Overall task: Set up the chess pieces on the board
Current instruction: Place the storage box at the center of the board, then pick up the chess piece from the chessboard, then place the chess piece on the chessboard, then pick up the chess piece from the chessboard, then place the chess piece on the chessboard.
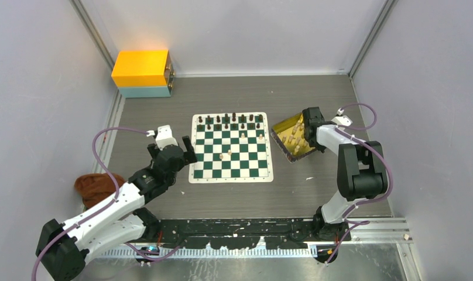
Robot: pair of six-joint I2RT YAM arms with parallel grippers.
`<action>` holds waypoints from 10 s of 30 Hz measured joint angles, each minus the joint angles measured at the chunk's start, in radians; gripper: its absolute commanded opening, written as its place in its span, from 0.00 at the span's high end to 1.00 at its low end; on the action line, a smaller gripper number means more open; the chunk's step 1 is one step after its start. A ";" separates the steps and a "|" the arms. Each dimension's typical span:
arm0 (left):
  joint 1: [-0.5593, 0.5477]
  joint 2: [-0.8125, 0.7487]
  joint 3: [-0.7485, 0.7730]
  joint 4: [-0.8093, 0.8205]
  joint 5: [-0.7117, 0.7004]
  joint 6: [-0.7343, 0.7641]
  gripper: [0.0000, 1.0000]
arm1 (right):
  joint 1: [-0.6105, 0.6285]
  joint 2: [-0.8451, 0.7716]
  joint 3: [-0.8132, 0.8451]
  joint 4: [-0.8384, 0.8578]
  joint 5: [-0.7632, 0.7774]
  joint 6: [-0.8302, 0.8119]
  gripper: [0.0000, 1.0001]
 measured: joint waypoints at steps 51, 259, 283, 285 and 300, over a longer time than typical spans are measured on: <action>0.000 0.115 0.025 0.055 0.020 0.002 0.01 | 0.280 -0.061 0.313 -0.058 -0.140 -0.340 0.55; 0.000 0.097 -0.019 0.110 0.049 0.000 0.01 | 0.568 0.473 0.686 -0.097 -0.418 -0.491 0.71; 0.000 0.099 -0.019 0.111 0.048 0.001 0.02 | 0.564 0.477 0.687 -0.095 -0.441 -0.496 0.99; 0.000 0.099 -0.019 0.110 0.048 0.001 0.02 | 0.567 0.457 0.677 -0.101 -0.438 -0.499 0.99; 0.000 0.078 -0.019 0.108 0.047 0.001 0.01 | 0.686 0.086 0.352 -0.127 -0.356 -0.468 1.00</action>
